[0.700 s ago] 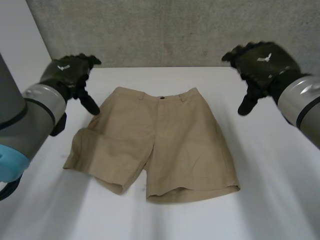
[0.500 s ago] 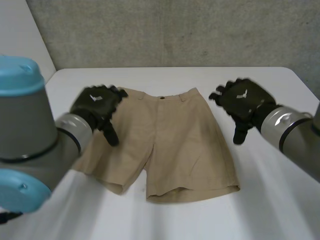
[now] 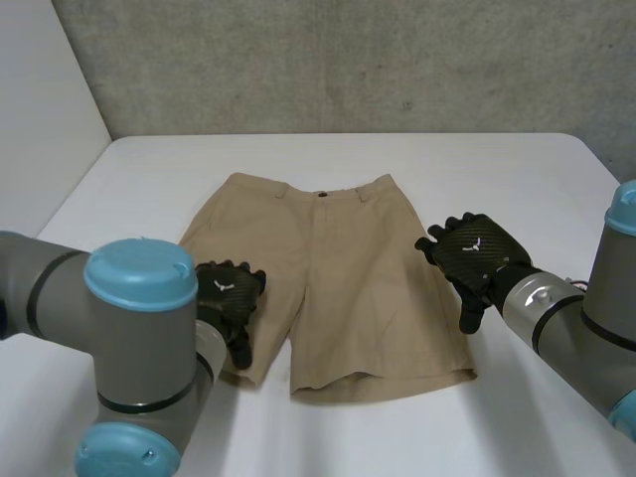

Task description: Fold the shorts.

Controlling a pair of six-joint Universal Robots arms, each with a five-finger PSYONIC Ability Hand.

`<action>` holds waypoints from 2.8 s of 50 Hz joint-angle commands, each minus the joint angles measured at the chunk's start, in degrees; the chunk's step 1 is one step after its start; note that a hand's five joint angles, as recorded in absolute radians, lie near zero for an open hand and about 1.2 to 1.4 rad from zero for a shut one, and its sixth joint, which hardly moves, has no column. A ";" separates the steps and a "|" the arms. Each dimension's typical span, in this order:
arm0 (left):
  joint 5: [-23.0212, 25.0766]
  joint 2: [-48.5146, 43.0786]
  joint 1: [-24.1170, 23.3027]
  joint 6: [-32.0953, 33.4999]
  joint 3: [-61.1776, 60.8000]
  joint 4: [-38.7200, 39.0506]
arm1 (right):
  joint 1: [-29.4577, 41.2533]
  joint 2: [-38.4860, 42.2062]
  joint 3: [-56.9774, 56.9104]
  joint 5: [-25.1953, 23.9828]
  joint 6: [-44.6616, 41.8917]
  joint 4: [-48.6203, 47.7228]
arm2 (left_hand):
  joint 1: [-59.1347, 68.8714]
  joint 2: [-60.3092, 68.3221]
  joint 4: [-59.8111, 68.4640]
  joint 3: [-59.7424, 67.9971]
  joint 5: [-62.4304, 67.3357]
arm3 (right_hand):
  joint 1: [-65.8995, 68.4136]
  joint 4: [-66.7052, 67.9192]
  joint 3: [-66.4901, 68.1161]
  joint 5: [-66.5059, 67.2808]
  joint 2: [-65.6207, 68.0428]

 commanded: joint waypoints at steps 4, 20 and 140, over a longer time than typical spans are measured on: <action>-0.39 -4.32 -2.63 0.08 2.07 0.94 | -0.02 0.09 0.61 0.08 0.00 0.15 | 51.23 51.21 51.21 51.36 51.13 | 1.92 -3.18 -2.21 -3.54 -2.47; -2.86 17.71 1.05 0.87 8.14 9.55 | -0.02 -0.17 0.70 0.34 0.09 -0.20 | 63.89 63.87 63.87 64.02 63.78 | 1.92 -3.18 -2.21 -3.54 -2.47; 9.97 28.55 -0.86 -13.01 -13.74 -7.84 | 6.84 11.71 -23.05 15.01 -5.01 1.89 | 14.62 14.61 14.61 14.76 14.52 | 71.92 66.82 67.79 66.46 67.53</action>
